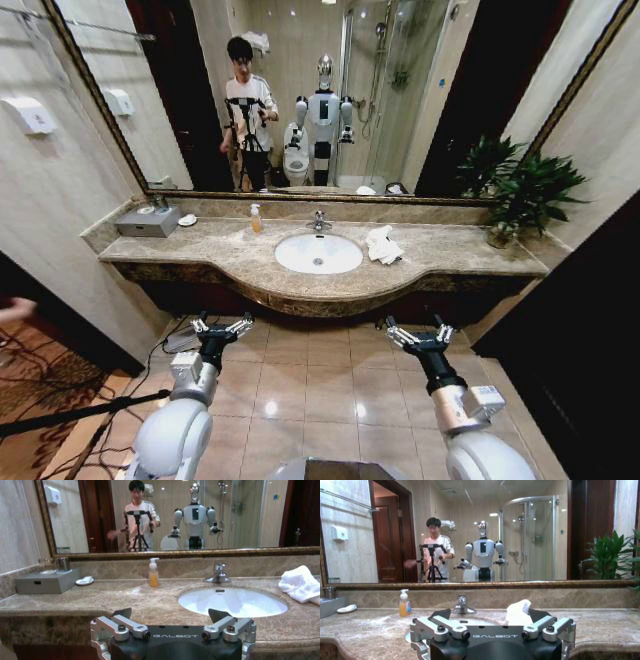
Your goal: Pick up the towel from the sink counter and wipe the mirror surface.
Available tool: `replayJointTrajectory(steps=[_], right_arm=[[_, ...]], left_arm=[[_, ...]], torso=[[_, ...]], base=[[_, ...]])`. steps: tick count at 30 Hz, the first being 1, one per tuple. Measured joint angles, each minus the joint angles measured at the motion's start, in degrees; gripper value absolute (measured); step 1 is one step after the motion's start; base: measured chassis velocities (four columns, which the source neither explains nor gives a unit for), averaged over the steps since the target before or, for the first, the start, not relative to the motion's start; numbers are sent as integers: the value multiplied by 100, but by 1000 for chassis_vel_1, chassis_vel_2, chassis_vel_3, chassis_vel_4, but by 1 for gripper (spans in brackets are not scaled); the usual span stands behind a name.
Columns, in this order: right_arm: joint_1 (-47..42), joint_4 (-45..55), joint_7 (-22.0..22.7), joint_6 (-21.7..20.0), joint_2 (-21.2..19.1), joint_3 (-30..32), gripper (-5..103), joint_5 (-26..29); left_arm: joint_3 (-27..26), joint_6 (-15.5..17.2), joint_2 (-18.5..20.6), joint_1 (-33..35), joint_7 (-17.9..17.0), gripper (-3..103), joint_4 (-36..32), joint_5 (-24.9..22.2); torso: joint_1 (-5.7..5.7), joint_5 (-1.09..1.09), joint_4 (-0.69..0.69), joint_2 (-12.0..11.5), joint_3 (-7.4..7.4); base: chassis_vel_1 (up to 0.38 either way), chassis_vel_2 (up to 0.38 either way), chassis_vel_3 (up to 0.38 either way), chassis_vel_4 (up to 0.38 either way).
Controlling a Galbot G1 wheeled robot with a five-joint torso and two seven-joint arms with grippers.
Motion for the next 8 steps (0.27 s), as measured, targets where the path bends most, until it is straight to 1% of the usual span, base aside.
replayJointTrajectory(steps=[8], right_arm=[[1,0,0,-3,2,0,100,-2]], left_arm=[[0,0,0,0,0,100,0,0]], torso=[[0,0,0,0,0]], base=[[0,0,0,0]])
